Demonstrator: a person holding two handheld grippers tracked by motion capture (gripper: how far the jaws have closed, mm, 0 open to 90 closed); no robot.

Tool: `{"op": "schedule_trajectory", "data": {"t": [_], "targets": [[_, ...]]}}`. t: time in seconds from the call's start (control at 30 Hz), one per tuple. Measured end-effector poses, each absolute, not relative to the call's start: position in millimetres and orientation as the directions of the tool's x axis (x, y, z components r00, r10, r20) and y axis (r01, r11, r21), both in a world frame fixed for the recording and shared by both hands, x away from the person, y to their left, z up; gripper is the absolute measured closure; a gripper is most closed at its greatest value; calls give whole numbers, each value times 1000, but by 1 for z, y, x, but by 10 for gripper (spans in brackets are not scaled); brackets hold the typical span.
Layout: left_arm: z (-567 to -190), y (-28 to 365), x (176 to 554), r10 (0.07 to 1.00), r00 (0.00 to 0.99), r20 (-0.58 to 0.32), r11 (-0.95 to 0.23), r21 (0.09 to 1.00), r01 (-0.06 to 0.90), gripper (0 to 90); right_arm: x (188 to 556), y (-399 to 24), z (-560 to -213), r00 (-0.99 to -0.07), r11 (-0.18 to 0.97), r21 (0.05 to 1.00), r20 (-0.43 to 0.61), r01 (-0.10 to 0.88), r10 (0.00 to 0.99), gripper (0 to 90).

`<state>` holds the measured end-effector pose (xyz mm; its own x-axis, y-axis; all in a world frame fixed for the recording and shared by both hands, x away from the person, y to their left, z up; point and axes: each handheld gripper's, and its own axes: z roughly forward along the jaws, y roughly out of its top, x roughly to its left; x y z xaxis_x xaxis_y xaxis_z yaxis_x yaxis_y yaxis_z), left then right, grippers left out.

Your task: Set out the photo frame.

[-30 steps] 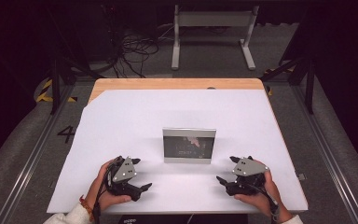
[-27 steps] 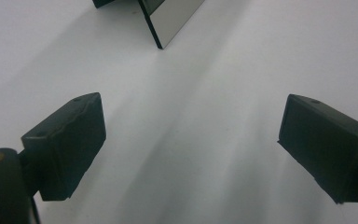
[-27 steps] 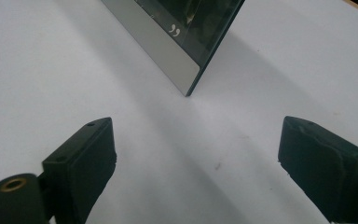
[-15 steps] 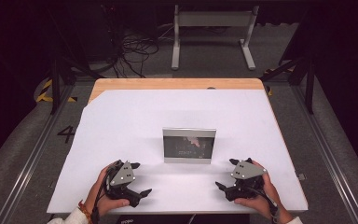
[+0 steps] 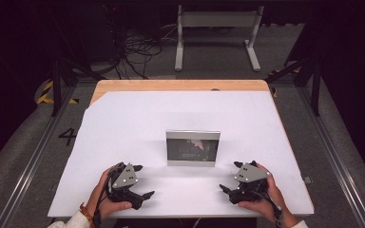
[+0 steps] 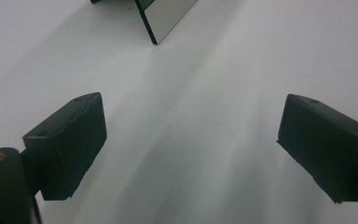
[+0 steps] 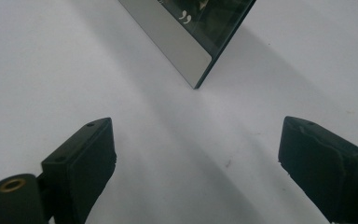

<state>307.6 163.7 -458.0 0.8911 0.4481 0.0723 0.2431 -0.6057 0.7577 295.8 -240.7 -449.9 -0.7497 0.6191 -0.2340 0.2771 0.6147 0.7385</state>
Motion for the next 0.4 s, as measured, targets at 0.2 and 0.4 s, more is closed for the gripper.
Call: {"op": "schedule_trajectory", "data": {"t": [0.2, 0.4], "targets": [[-458, 164, 308, 453, 889, 71, -605, 756, 248, 90, 296, -242, -448, -742, 606, 746, -235, 277, 628, 113], [-459, 161, 310, 444, 893, 74, -613, 752, 243, 90, 296, -243, -447, -738, 606, 745, -239, 277, 631, 113]]}}
